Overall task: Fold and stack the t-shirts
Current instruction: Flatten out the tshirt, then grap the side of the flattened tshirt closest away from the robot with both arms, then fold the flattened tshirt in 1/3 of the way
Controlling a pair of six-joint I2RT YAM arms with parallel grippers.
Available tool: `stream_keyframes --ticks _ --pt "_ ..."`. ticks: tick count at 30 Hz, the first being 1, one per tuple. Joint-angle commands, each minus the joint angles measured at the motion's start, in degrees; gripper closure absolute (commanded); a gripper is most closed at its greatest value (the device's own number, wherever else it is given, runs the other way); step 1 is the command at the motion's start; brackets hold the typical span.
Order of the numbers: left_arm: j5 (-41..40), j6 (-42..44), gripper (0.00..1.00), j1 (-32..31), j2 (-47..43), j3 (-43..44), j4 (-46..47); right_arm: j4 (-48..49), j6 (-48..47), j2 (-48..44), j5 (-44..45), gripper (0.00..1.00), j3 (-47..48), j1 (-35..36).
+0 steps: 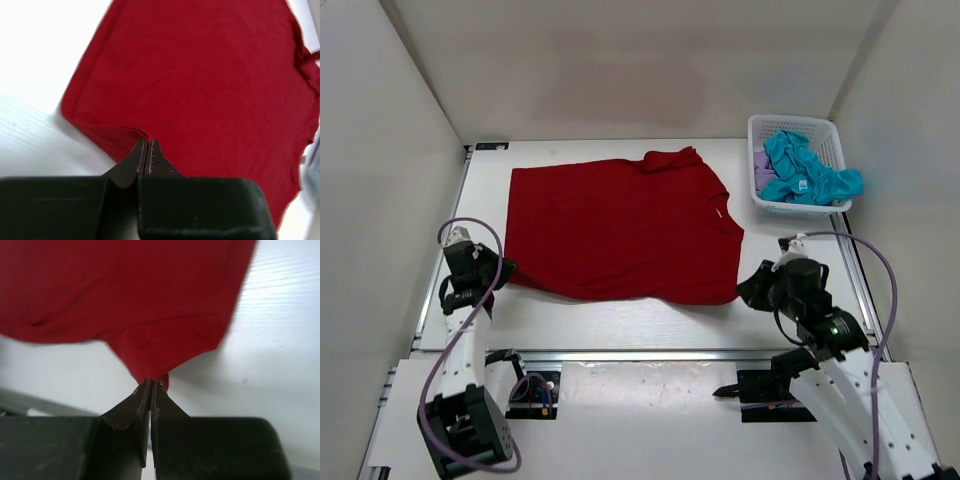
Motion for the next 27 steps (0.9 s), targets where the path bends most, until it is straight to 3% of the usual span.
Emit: stream_keyframes --ticks 1,5,7,9,12,18,27 --pt "-5.8 4.8 1.00 -5.1 -3.9 4.1 -2.7 -5.9 9.2 -4.9 0.9 1.00 -0.7 4.9" --pt "0.0 2.0 1.00 -2.3 -1.4 3.5 0.7 -2.9 9.3 -1.4 5.7 1.00 -1.6 7.8" --pt "2.0 1.1 1.00 -0.2 2.6 3.4 2.2 3.4 4.1 5.6 2.6 1.00 -1.0 4.0" --pt "2.8 -1.0 1.00 1.6 5.3 3.5 5.0 8.5 0.8 10.8 -3.3 1.00 0.3 -5.2" --pt "5.4 -6.0 1.00 4.4 9.1 3.2 8.5 16.1 -2.2 19.5 -8.0 1.00 4.1 -13.6" --pt "4.8 -10.7 1.00 6.8 16.9 4.7 13.2 21.9 -4.7 42.8 -3.1 1.00 19.0 -11.7" --pt "2.0 -12.6 1.00 5.1 26.0 10.7 17.6 23.3 -5.9 66.2 -2.4 1.00 42.2 -11.3"
